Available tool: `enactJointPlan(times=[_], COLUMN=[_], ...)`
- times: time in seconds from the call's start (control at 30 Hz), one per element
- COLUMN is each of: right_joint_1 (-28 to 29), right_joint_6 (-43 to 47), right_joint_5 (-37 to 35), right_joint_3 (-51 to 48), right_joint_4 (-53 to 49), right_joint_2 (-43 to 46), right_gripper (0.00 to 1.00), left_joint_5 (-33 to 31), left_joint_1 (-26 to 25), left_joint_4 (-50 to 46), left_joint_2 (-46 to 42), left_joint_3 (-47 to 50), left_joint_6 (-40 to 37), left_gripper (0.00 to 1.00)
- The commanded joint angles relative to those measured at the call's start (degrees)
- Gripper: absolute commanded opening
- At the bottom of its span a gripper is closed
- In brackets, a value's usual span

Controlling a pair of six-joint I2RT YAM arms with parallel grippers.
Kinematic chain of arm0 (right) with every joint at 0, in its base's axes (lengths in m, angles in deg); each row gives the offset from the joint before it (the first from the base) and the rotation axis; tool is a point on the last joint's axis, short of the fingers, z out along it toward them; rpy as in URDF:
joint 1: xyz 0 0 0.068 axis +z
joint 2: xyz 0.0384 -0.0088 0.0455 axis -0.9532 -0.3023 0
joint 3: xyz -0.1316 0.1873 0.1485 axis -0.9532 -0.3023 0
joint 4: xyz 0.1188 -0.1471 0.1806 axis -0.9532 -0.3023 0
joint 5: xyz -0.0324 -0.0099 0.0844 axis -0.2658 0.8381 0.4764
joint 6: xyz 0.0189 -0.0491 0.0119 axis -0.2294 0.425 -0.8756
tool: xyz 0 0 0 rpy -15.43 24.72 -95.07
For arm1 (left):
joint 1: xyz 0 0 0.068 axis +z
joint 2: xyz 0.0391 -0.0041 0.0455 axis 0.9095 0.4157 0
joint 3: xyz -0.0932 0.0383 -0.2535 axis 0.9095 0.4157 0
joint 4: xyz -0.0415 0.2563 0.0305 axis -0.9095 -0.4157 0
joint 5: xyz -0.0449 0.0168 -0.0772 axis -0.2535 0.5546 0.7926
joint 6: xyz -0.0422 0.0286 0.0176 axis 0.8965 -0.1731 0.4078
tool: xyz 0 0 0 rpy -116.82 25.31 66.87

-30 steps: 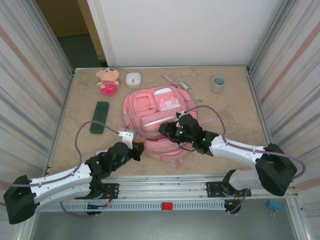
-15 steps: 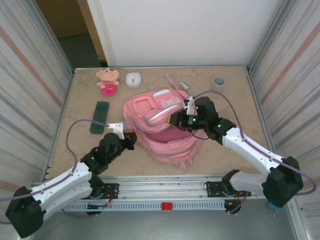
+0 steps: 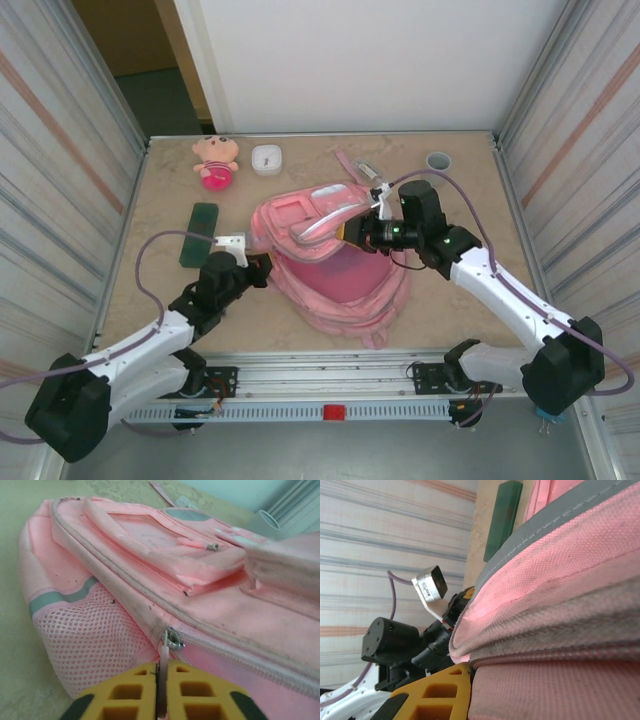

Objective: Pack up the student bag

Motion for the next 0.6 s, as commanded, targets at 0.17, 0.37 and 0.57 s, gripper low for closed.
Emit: enactJointPlan(times=[0.17, 0.37, 0.57], right_joint_1=[3.3, 9.0, 12.8], right_joint_6=[-4.1, -4.5, -0.6], right_joint_5=[-24.7, -36.2, -40.0], right_joint_3=[-4.1, -5.0, -2.8], right_joint_4=[11.5, 15.9, 4.3], right_joint_2=[2.9, -0.8, 0.1], right_gripper=[0.04, 0.19, 0.57], left_joint_5=[-6.9, 1.7, 9.9], left_joint_1=[3.0, 13.0, 22.0], left_joint_4=[-8.8, -20.9, -29.1], left_joint_2=[-1.5, 2.2, 10.7], left_joint_3=[-5.3, -13.3, -21.0], left_joint_6=[3.2, 1.0, -3.6], left_gripper=[0.46, 0.57, 0.9])
